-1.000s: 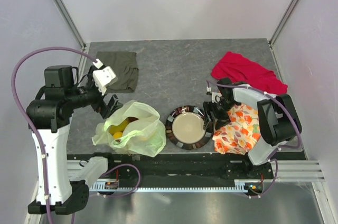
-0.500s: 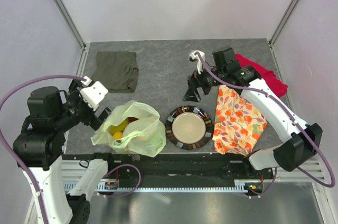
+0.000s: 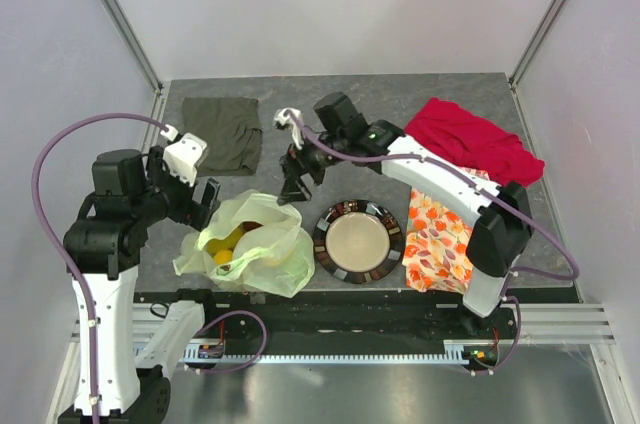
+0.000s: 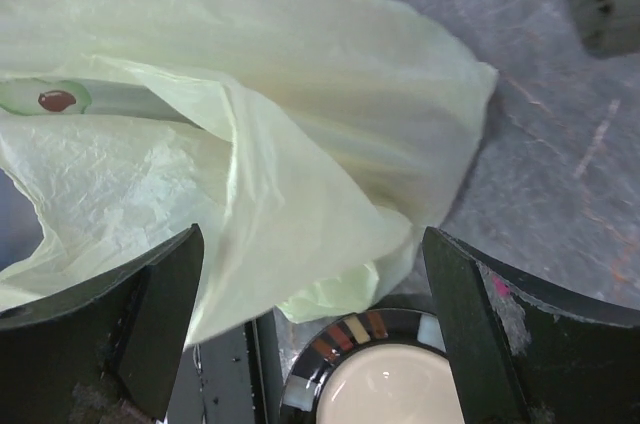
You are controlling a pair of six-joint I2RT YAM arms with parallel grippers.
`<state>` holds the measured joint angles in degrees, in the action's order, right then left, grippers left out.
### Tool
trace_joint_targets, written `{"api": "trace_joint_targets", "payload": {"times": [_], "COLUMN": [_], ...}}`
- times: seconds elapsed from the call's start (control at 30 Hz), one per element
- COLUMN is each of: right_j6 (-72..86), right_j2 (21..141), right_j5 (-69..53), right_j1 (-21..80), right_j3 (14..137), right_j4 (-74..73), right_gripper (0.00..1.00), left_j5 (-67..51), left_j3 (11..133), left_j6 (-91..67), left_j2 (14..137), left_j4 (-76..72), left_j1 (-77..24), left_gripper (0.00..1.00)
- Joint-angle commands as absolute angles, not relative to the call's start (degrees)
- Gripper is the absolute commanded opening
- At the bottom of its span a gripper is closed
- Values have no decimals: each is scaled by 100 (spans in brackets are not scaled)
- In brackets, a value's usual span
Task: Take the fake fruits out of the plastic bag
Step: Move the plastic bag to the center of the board.
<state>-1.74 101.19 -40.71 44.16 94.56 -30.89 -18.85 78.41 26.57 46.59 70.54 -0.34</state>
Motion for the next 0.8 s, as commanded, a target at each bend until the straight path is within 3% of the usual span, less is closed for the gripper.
{"api": "trace_joint_targets", "payload": {"times": [0.0,0.13,0.23,0.27,0.3,0.37,0.77], "right_j6": [-439,-483,-264,-177,-2,298,290], "right_j2": [10353,10704,10976,11038,11100,11267,11971], "right_j5": [-4157,-4105,-3562,-3542,-3507,-3279,-2146], "right_j1": [4676,4781,4755,4711,4589,4370,2937], "right_j3": [9870,10133,10352,10406,10458,10643,12858], "right_j4": [-3111,-3234,-3173,-3060,-2954,-2708,-2180], "right_gripper": [98,97,61,33,18,0,0], "left_j5": [-1766,-1933,-1925,-1899,-1898,-2082,-2865], "left_j3": [7656,7488,7628,7690,7838,8006,8095], "left_j6": [1899,1741,1592,1556,1530,1555,1705], "left_j2": [4483,4544,4736,4790,4842,5036,5370], "left_j4": [6083,5723,5432,5371,5301,5221,4597], "left_j1": [-17,-9,-9,-9,-17,-9,-9], "left_gripper": [95,94,93,93,93,93,94]}}
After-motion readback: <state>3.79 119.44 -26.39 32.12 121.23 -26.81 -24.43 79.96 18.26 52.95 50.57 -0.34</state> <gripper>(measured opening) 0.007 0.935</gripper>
